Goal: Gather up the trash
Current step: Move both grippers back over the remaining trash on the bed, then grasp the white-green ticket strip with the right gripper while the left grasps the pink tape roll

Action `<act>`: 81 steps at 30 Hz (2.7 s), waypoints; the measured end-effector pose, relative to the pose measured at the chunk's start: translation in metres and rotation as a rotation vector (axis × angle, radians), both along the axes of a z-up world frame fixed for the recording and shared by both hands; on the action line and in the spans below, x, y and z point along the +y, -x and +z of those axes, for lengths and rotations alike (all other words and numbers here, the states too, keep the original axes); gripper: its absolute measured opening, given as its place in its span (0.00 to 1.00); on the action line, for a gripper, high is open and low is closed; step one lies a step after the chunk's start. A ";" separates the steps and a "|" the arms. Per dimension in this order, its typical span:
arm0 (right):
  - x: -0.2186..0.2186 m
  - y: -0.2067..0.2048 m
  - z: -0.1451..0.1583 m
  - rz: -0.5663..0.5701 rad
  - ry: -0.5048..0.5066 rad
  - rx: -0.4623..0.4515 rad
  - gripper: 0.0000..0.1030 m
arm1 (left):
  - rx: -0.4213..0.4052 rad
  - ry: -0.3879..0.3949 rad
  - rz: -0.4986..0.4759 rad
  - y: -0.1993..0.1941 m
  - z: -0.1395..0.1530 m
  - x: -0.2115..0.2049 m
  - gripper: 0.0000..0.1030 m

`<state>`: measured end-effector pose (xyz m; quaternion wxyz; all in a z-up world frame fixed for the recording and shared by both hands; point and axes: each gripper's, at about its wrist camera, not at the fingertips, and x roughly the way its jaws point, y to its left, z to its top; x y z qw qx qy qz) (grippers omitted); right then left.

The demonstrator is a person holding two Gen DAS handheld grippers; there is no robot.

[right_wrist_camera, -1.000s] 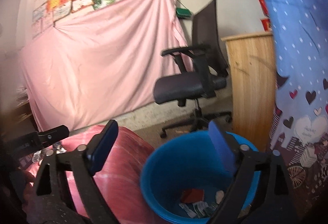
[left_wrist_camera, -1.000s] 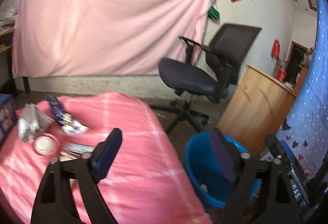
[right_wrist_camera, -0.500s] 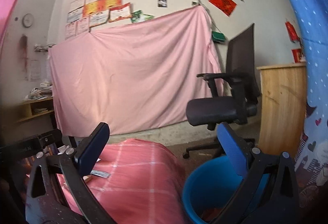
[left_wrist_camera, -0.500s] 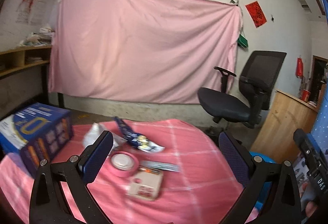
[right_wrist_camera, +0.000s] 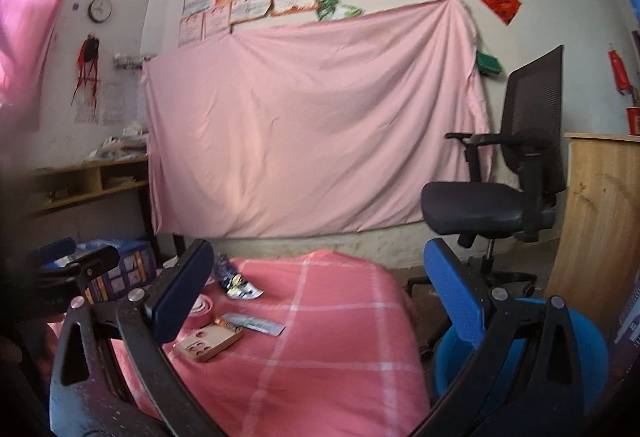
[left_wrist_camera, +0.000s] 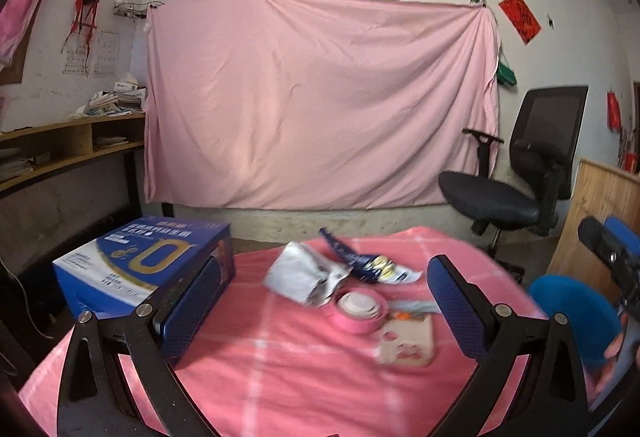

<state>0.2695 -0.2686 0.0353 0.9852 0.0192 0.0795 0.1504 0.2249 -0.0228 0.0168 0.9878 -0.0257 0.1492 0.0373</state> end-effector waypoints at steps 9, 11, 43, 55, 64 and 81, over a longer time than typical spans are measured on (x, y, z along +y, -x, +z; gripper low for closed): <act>0.029 -0.019 -0.023 0.047 0.101 0.122 1.00 | 0.103 0.016 -0.025 -0.008 -0.028 0.010 0.98; 0.033 -0.025 -0.029 0.058 0.112 0.164 1.00 | 0.132 0.022 -0.038 -0.012 -0.031 0.010 0.98; 0.093 -0.142 -0.095 0.279 0.343 0.673 0.62 | 0.478 0.318 -0.236 -0.105 -0.043 0.039 0.34; 0.095 -0.127 -0.096 0.342 0.338 0.675 0.32 | 0.471 0.399 -0.229 -0.096 -0.032 0.060 0.28; 0.091 -0.109 -0.092 0.315 0.310 0.651 0.19 | 0.432 0.356 -0.250 -0.077 -0.021 0.053 0.08; 0.036 -0.032 -0.038 0.154 0.130 0.327 0.18 | 0.267 0.204 -0.241 -0.038 0.006 -0.009 0.01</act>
